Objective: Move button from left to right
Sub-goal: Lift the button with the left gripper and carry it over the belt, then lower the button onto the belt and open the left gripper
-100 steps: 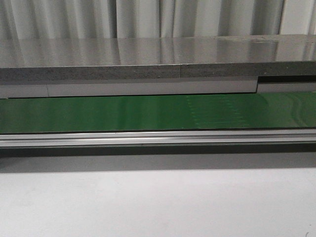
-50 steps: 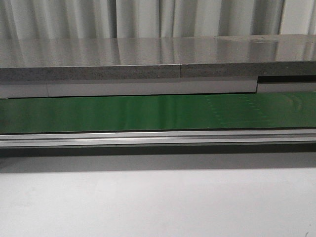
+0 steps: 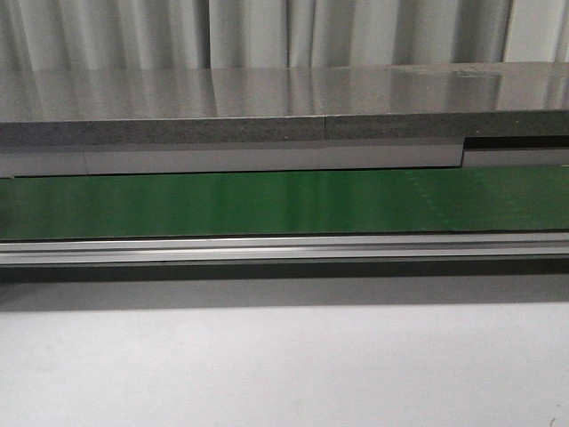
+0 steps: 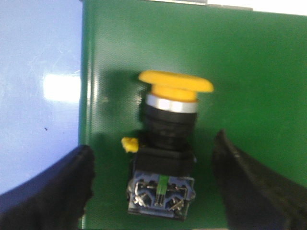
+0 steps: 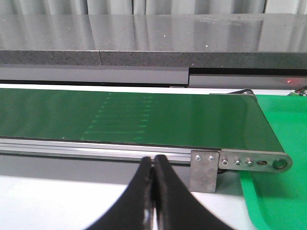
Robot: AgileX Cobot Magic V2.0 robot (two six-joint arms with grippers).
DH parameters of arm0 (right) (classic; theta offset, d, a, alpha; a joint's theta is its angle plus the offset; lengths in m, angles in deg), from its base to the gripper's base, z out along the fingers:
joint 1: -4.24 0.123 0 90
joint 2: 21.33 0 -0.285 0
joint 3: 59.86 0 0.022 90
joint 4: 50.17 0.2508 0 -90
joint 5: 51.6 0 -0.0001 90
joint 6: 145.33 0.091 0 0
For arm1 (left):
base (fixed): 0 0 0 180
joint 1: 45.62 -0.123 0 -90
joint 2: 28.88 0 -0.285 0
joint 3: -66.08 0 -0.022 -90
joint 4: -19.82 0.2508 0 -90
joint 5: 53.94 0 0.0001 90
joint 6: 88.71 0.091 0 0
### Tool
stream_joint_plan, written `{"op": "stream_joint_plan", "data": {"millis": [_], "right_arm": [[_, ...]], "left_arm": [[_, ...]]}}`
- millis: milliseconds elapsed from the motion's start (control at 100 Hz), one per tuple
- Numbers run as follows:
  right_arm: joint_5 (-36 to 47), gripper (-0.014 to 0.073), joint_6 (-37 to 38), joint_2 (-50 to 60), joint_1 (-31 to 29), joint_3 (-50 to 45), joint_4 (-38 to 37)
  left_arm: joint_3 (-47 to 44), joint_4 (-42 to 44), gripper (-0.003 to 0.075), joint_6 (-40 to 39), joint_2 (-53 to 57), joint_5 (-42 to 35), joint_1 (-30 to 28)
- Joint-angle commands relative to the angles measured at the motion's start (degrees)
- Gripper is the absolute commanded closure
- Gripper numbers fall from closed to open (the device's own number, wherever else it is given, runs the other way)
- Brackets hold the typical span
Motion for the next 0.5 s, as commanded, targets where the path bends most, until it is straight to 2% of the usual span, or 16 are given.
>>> {"op": "stream_joint_plan", "data": {"millis": [0,280,490], "right_arm": [[4.5,0.0661,-0.1,1.1,0.1,0.9,-0.4],[4.5,0.0661,-0.1,1.1,0.1,0.9,-0.4],[4.5,0.0661,-0.1,1.1,0.1,0.9,-0.4]], "left_arm": [[1.7,-1.1,0.0132,-0.2,2.9,-1.2,0.2],[1.7,-2.1,0.0133,-0.2,4.1,-1.8,0.2],[1.3,-4.1,0.0133,0.9,10.0,-5.2,1.2]]}}
